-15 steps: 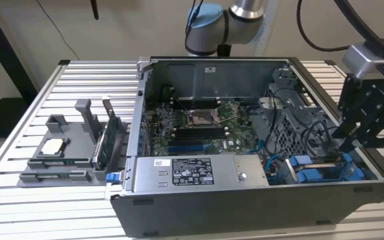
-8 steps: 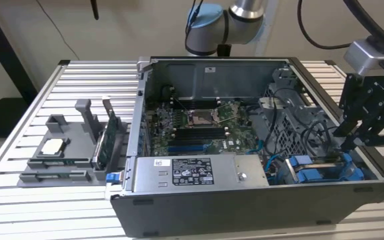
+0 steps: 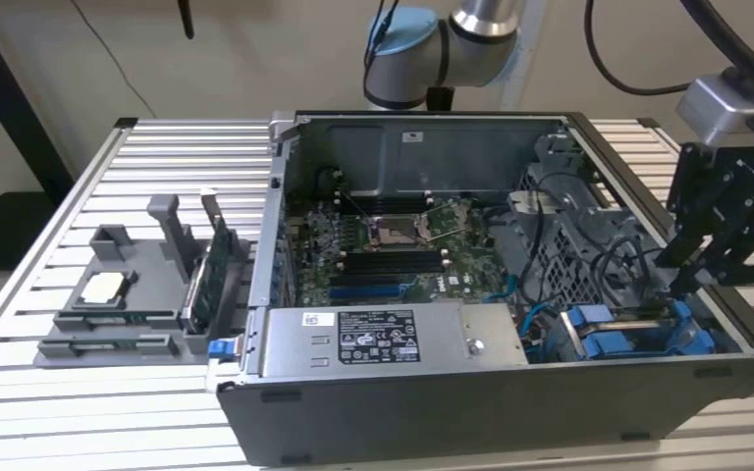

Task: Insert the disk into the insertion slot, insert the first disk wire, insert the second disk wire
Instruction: 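Insert the second disk wire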

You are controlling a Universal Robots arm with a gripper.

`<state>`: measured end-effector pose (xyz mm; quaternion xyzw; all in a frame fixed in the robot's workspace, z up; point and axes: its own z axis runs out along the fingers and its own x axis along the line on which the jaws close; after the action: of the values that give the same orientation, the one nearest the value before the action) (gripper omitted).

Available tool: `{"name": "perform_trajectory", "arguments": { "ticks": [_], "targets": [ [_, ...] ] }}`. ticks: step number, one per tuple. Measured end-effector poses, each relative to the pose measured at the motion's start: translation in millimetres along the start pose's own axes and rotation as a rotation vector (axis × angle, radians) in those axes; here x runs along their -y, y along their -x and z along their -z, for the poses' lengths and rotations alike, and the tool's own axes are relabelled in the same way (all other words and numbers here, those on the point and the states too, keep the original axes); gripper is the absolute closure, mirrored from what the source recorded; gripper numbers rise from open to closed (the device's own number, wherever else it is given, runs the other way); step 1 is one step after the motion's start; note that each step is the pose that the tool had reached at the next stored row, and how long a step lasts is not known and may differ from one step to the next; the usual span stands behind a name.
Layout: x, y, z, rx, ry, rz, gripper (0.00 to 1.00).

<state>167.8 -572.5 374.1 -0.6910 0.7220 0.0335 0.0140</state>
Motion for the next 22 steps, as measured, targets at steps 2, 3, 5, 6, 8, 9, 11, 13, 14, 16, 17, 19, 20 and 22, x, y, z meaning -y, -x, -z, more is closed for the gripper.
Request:
{"name": "perform_trajectory", "arguments": {
  "ticks": [2, 3, 5, 6, 8, 9, 11, 13, 14, 16, 17, 19, 20, 22],
  "targets": [
    [0.0, 0.0, 0.7, 0.0000, 0.0000, 0.000, 0.66],
    [0.0, 0.1, 1.2, 0.0000, 0.0000, 0.000, 0.66],
    [-0.1, 0.1, 2.0, 0.0000, 0.0000, 0.000, 0.66],
    [-0.1, 0.2, 2.3, 0.0001, 0.0000, 0.000, 0.66],
    [-0.1, 0.2, 3.0, 0.0001, 0.0000, 0.000, 0.66],
    [-0.1, 0.2, 3.3, 0.0001, 0.0000, 0.000, 0.66],
    [-0.1, 0.3, 3.8, 0.0002, 0.0000, 0.000, 0.66],
    [-0.1, 0.3, 4.0, 0.0001, 0.0000, 0.000, 0.66],
    [-0.1, 0.3, 4.2, 0.0001, 0.0000, 0.000, 0.66],
    [-0.1, 0.3, 4.8, -0.0002, 0.0000, 0.000, 0.66],
    [-0.2, 0.3, 5.1, -0.0002, 0.0000, 0.000, 0.66],
    [-0.2, 0.4, 5.5, 0.0001, 0.0000, 0.000, 0.66],
    [-0.2, 0.4, 5.7, 0.0001, 0.0000, 0.000, 0.66],
    [-0.2, 0.4, 6.2, 0.0000, 0.0000, 0.000, 0.66]
  ]
}}
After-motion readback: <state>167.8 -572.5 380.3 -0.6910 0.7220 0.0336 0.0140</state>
